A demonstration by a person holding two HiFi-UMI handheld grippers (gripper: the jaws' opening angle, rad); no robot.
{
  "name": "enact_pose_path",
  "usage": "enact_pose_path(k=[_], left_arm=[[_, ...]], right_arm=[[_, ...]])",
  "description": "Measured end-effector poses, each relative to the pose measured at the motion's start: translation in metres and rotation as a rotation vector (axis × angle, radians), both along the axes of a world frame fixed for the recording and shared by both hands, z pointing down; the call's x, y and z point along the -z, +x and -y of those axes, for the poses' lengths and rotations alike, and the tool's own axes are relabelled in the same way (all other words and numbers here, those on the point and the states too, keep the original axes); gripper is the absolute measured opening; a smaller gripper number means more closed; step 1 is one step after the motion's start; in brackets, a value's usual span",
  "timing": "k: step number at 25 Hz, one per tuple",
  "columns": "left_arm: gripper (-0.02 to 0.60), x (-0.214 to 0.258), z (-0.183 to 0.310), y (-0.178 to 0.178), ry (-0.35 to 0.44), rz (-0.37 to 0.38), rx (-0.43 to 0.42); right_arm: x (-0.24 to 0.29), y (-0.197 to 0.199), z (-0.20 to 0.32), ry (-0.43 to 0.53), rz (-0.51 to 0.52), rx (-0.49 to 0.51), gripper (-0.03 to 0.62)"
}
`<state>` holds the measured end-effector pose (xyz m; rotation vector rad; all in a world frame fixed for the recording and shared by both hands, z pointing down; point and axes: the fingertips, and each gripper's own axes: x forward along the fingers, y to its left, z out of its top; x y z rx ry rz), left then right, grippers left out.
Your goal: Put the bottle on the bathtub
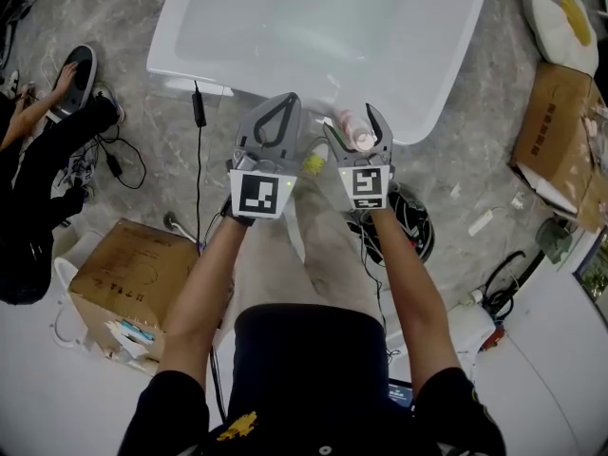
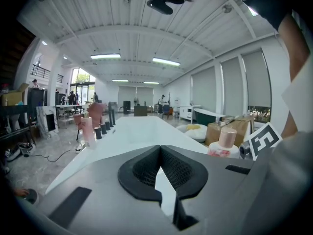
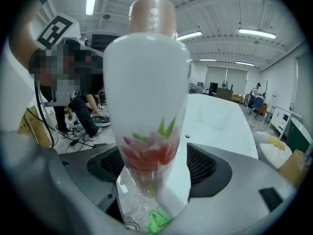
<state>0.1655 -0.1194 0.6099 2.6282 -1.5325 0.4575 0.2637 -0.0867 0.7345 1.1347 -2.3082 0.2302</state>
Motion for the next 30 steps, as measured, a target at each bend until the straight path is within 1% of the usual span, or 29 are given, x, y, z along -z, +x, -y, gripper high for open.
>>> enact_pose_path(k=[3, 5, 7, 9, 11, 13, 15, 17, 20, 22, 24, 25, 27, 30], left_arm=[[0.018, 0.008, -0.004, 0.001, -0.009, 0.014, -0.020], [0.018, 0.015, -0.008, -0.002, -0.001, 0.021, -0.032], [0.018, 0.022, -0.014, -0.008, 0.005, 0.018, -0.047], [0.018, 0.032, -0.025, -0.015, -0.003, 0.010, -0.067], [0.018, 0.047, -0.040, -0.019, -0.015, -0.014, -0.092], [0.018, 0.068, -0.055, -0.018, -0.030, -0.029, -0.144], [0.018, 0.101, -0.072, -0.014, -0.006, -0.011, -0.223], [0.018, 0.145, -0.091, -0.015, 0.032, -0.007, -0.281], [0.017, 0.197, -0.115, -0.031, 0.058, -0.048, -0.319], [0.018, 0.216, -0.131, -0.042, 0.038, -0.072, -0.343], [0.018, 0.229, -0.151, -0.051, 0.014, -0.067, -0.381], [0.018, 0.237, -0.160, -0.055, 0.015, -0.062, -0.395], [0.018, 0.254, -0.177, -0.063, 0.031, -0.059, -0.411], [0.018, 0.282, -0.191, -0.068, 0.088, -0.054, -0.451]], right_arm=[[0.005, 0.006, -0.004, -0.009, -0.004, -0.038, 0.396], [0.006, 0.006, -0.010, -0.023, -0.005, -0.058, 0.399], [0.010, 0.003, -0.020, -0.031, -0.014, -0.074, 0.399], [0.021, 0.003, -0.034, -0.032, -0.023, -0.117, 0.400], [0.042, 0.010, -0.054, -0.042, -0.027, -0.202, 0.401], [0.071, 0.023, -0.074, -0.064, -0.021, -0.317, 0.402], [0.110, 0.035, -0.096, -0.076, 0.004, -0.413, 0.400], [0.156, 0.038, -0.120, -0.057, 0.020, -0.461, 0.391], [0.224, 0.027, -0.142, 0.013, 0.043, -0.485, 0.331], [0.263, 0.017, -0.155, 0.062, 0.063, -0.495, 0.278], [0.296, 0.007, -0.172, 0.098, 0.095, -0.509, 0.222], [0.311, 0.003, -0.182, 0.115, 0.110, -0.512, 0.180], [0.339, -0.006, -0.198, 0.145, 0.124, -0.501, 0.127], [0.370, -0.015, -0.213, 0.198, 0.144, -0.483, 0.106]])
